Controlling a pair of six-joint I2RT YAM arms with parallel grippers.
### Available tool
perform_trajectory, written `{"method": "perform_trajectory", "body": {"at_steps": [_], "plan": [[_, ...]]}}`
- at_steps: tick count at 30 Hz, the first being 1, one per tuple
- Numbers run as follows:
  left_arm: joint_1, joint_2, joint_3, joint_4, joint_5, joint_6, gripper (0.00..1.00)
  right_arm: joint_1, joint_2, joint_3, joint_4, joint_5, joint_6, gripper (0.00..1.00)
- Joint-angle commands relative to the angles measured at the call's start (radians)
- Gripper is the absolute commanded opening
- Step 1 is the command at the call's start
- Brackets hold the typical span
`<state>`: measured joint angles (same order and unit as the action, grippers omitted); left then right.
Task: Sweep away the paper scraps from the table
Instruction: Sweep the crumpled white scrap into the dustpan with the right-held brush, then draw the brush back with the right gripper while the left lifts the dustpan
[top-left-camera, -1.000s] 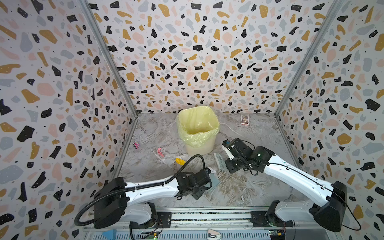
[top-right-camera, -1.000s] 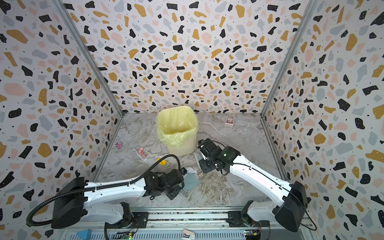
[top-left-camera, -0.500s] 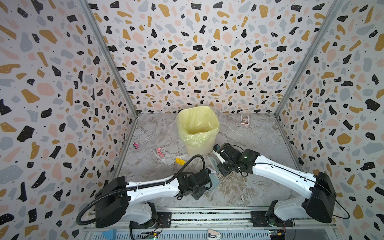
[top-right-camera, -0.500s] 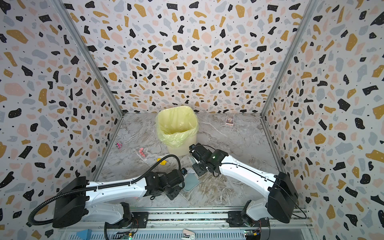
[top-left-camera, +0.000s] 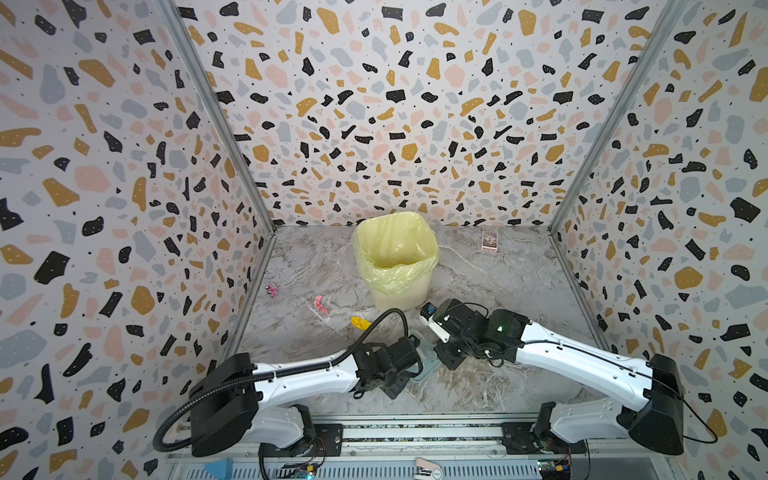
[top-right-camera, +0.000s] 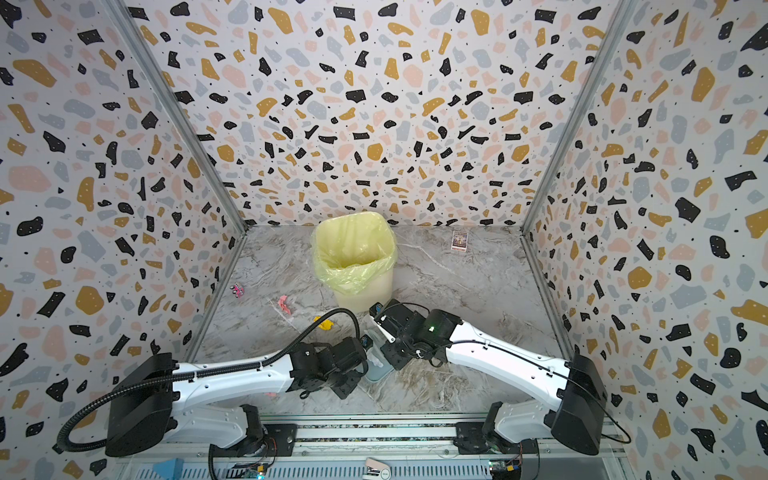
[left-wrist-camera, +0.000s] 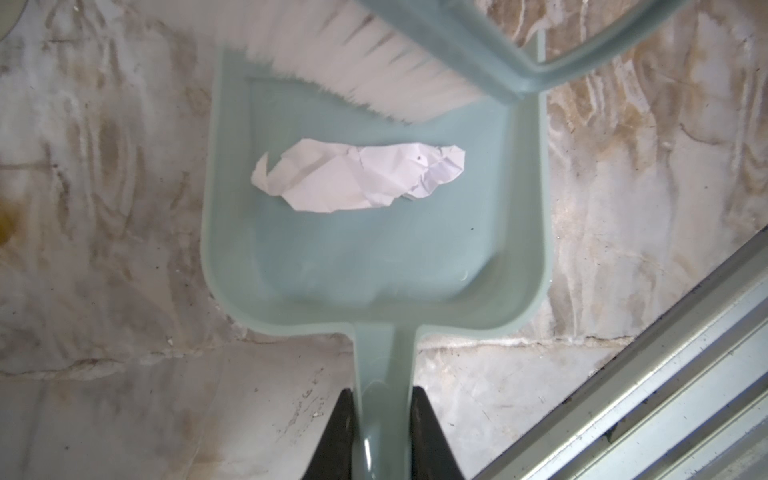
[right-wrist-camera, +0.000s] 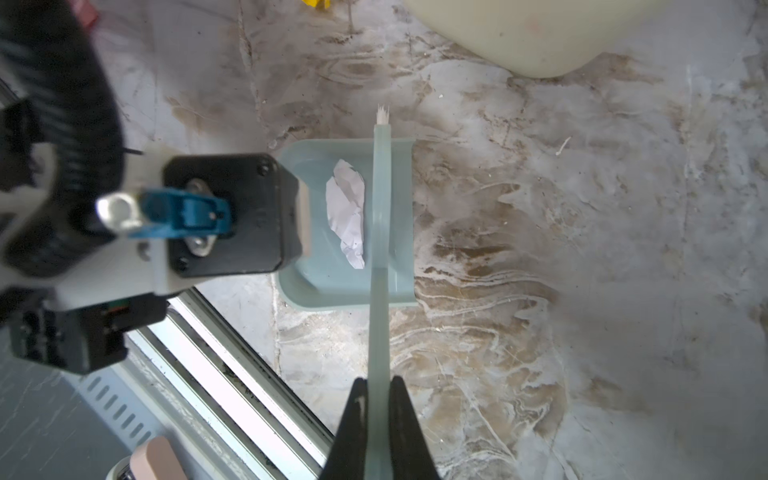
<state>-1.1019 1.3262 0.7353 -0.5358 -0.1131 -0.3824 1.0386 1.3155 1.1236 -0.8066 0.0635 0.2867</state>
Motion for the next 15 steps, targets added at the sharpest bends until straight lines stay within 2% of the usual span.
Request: {"method": "perform_trajectory", "body": {"at_steps": [1,8,15], "plan": [[0.007,-0.01,-0.016,0.007,-0.002,-0.006,0.0,-0.018,-0.032,0.052,-0.063,0.07,0.017,0.0],[0.007,-0.043,-0.017,0.022,-0.007,0.001,0.0,-0.097,-0.099,0.021,-0.038,0.067,0.036,0.0],[0.007,-0.105,-0.016,0.037,0.003,0.01,0.0,-0.231,-0.215,-0.074,0.013,-0.006,0.055,0.0]]}}
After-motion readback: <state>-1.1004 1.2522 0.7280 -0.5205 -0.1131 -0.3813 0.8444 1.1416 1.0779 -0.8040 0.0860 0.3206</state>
